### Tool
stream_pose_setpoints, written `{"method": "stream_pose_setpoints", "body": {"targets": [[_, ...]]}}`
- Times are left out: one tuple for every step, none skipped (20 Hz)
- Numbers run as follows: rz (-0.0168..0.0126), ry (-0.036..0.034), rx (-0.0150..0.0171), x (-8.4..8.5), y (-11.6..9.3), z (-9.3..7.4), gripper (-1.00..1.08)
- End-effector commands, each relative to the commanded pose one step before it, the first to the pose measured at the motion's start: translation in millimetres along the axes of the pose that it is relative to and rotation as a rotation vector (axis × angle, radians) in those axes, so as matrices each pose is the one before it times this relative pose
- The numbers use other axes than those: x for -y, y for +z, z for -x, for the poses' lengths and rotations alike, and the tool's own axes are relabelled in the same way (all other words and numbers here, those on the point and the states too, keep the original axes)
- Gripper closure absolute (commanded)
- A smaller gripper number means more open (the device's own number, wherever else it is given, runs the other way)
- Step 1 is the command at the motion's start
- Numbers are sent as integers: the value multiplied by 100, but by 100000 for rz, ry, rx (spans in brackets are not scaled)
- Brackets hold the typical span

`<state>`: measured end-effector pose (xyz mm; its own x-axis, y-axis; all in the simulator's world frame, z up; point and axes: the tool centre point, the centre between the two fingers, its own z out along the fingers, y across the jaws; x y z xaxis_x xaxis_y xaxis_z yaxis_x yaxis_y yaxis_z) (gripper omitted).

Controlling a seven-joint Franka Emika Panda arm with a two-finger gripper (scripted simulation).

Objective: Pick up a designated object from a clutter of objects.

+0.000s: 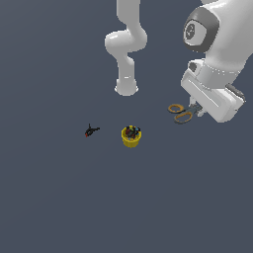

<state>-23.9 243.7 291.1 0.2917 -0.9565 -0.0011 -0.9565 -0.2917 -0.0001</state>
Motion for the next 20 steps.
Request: {"method": "stream_pose_setpoints", "body": {"targets": [[37,18,-19,699,-2186,153,108],[0,0,0,263,-741,58,108],[-10,38,-28,248,-695,41,108],[0,0,0,234,-643,51,108],[0,0,0,221,-594,48,108],[0,0,0,208,-544,45,108],[-9,38,-29,194,-498,29,108],[0,0,0,178,-449,38,108],[0,0,0,162,-405,34,108],[0,0,0,146,-363,31,108],[0,0,0,131,-322,27,108],[0,0,0,117,-282,24,108],[0,0,0,103,-242,21,108],[0,0,0,89,-203,18,108],[-10,37,-31,75,-168,5,108],[0,0,0,63,-127,12,108],[0,0,0,50,-89,9,108],[0,0,0,38,-52,6,108],[0,0,0,25,-17,3,108],[0,0,0,9,5,1,108]]}}
